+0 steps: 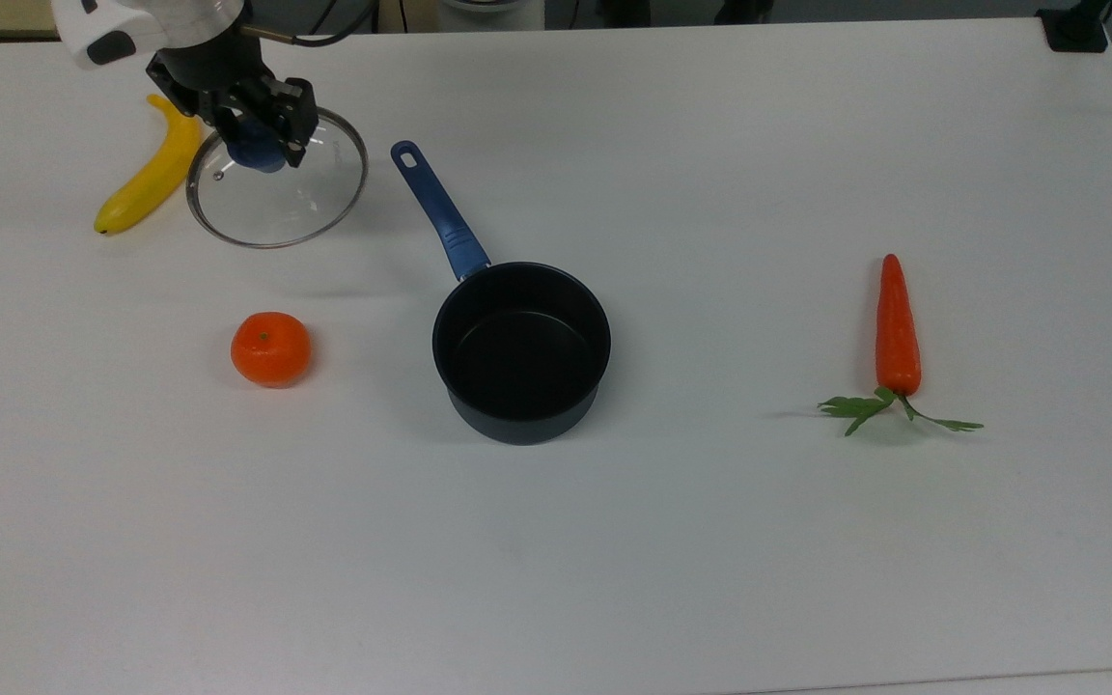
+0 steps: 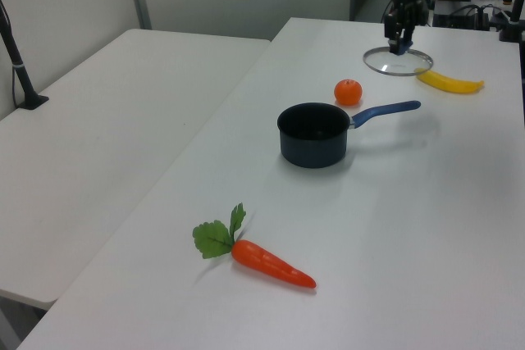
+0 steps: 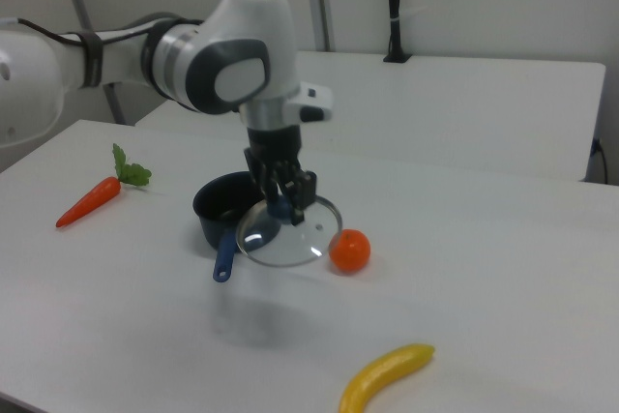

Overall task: Close lid
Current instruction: 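Lift the glass lid and carry it over the black saucepan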

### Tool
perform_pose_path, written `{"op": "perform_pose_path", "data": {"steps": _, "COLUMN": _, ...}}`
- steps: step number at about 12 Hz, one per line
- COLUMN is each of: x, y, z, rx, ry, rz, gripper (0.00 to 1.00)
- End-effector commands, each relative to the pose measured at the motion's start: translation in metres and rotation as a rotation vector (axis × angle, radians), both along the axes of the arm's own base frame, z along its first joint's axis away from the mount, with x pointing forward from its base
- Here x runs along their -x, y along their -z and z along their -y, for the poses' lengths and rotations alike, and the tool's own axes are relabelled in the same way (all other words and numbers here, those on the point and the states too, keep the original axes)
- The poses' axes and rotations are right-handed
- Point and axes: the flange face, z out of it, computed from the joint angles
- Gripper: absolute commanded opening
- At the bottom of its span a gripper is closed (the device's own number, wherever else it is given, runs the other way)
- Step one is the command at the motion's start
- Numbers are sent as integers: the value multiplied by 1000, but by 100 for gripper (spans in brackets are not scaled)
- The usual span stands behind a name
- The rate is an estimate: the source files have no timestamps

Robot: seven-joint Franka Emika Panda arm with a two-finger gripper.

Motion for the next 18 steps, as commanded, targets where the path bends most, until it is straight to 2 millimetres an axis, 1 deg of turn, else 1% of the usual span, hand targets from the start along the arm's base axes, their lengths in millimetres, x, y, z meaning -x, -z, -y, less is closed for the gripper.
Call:
{"op": "perform_pose_path", "data": {"steps": 1, "x": -30, "y": -5, "z": -75, "rx": 5, "ry": 41, "rz": 9, "gripper": 47}}
{"op": "perform_pose_path", "data": {"steps": 2, "x": -42, "y": -4, "z": -97, "rx": 13, "ry": 57, "rz": 16, "gripper": 47}}
{"op": "perform_pose_path", "data": {"steps": 3, "x": -53, "y": -4, "z": -112, "rx": 19, "ry": 85, "rz": 24, "gripper": 47}}
{"op": "perform_pose_path", "data": {"steps": 5, "x": -70, "y": 12, "z": -152, "rx": 34, "ry": 90, "rz": 19, "gripper": 47}}
{"op": "perform_pose_path", "data": {"steps": 6, "x": -70, "y": 17, "z": -173, "rx": 37, "ry": 79, "rz": 12, "gripper": 47}}
{"op": "perform_pose_path", "data": {"steps": 7, "x": -69, "y": 20, "z": -186, "rx": 34, "ry": 81, "rz": 9, "gripper": 47}}
{"op": "perform_pose_path", "data": {"steps": 8, "x": -70, "y": 30, "z": -200, "rx": 36, "ry": 67, "rz": -6, "gripper": 48}}
{"op": "perform_pose_path", "data": {"steps": 9, "x": -71, "y": 40, "z": -208, "rx": 40, "ry": 56, "rz": -19, "gripper": 48}}
{"op": "perform_pose_path", "data": {"steps": 10, "x": -76, "y": 48, "z": -210, "rx": 37, "ry": 58, "rz": -6, "gripper": 48}}
{"op": "perform_pose_path", "data": {"steps": 12, "x": -84, "y": 56, "z": -214, "rx": 13, "ry": 91, "rz": 37, "gripper": 48}}
{"op": "perform_pose_path", "data": {"steps": 14, "x": -89, "y": 52, "z": -230, "rx": -29, "ry": 95, "rz": 49, "gripper": 48}}
{"op": "perform_pose_path", "data": {"steps": 15, "x": -91, "y": 49, "z": -231, "rx": -56, "ry": 109, "rz": 54, "gripper": 49}}
{"op": "perform_pose_path", "data": {"steps": 16, "x": -94, "y": 42, "z": -231, "rx": -62, "ry": 120, "rz": 69, "gripper": 48}}
{"op": "perform_pose_path", "data": {"steps": 18, "x": -96, "y": 37, "z": -231, "rx": -62, "ry": 122, "rz": 79, "gripper": 49}}
